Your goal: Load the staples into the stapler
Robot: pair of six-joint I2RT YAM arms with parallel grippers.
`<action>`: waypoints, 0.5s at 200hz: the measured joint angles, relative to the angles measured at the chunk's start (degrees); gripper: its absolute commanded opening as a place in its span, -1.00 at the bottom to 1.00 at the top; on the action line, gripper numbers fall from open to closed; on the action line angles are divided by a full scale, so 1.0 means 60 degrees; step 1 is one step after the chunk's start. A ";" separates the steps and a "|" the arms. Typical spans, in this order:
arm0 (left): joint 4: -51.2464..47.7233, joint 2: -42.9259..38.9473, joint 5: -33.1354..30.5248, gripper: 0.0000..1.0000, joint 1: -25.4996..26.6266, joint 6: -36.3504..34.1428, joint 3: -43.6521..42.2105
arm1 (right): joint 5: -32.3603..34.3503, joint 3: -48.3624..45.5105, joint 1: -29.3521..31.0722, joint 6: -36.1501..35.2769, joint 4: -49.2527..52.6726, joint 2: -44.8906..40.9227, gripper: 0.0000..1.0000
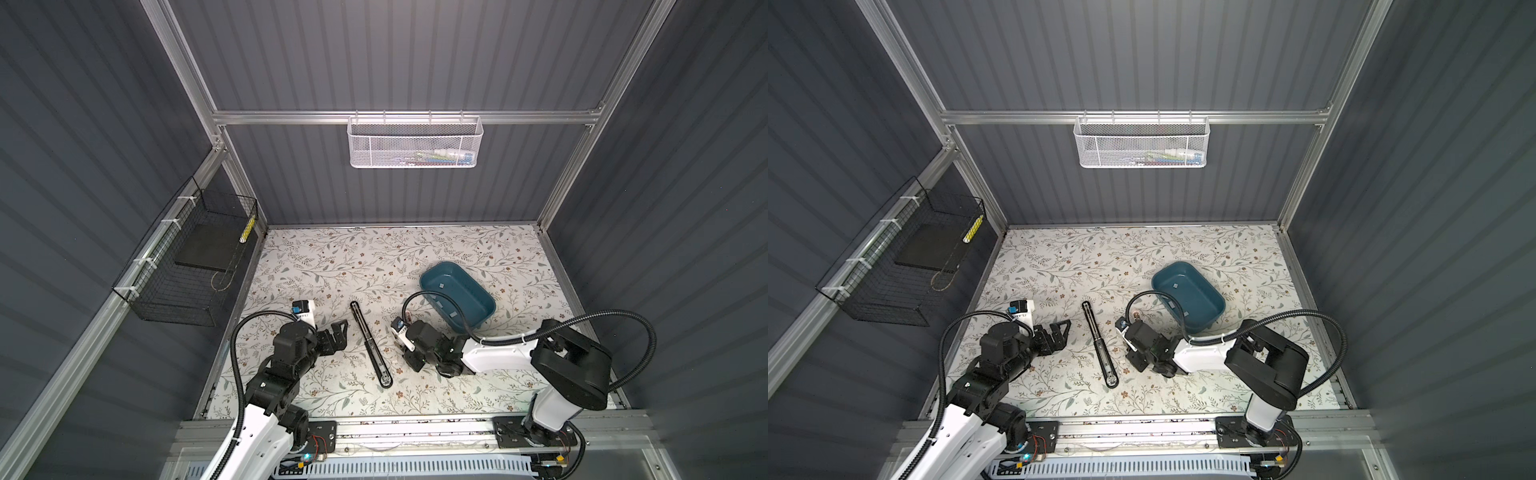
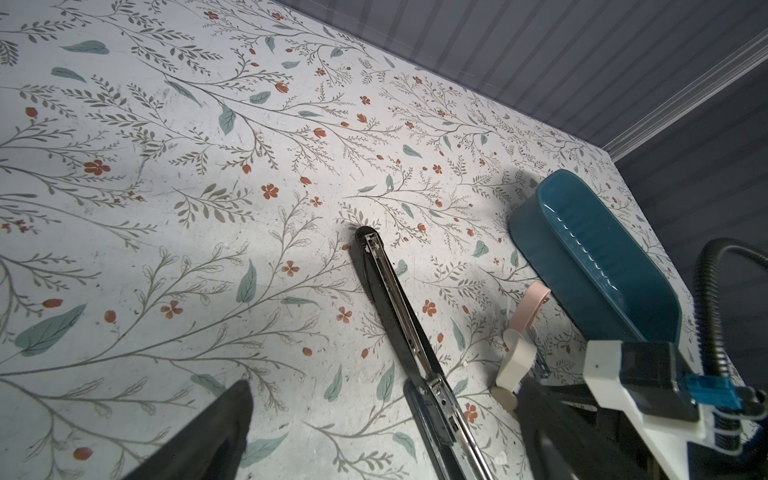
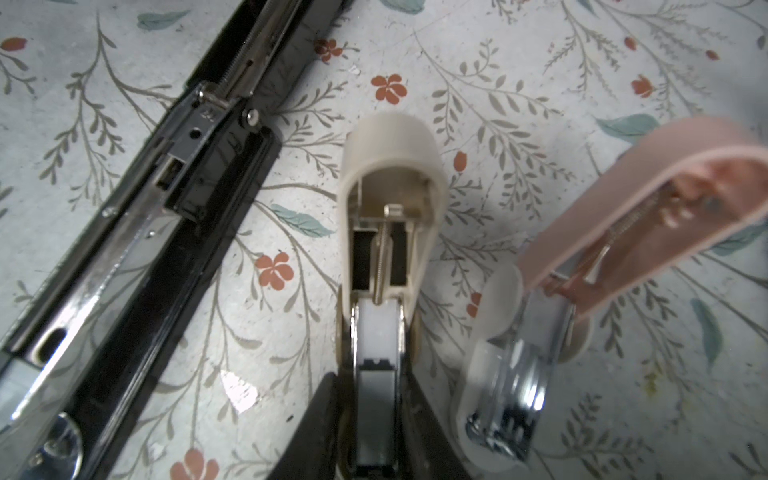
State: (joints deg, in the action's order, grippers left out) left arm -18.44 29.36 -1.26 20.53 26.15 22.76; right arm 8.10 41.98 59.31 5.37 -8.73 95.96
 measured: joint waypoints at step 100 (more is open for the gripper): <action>0.0000 0.0000 0.0000 0.99 0.0000 0.0000 0.0000 | -0.0109 -0.0576 0.0007 0.0251 0.0186 -0.1086 -0.18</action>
State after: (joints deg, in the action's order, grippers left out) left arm -18.44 29.36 -1.26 20.53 26.15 22.76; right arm 7.44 38.52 59.35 6.87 -7.62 89.45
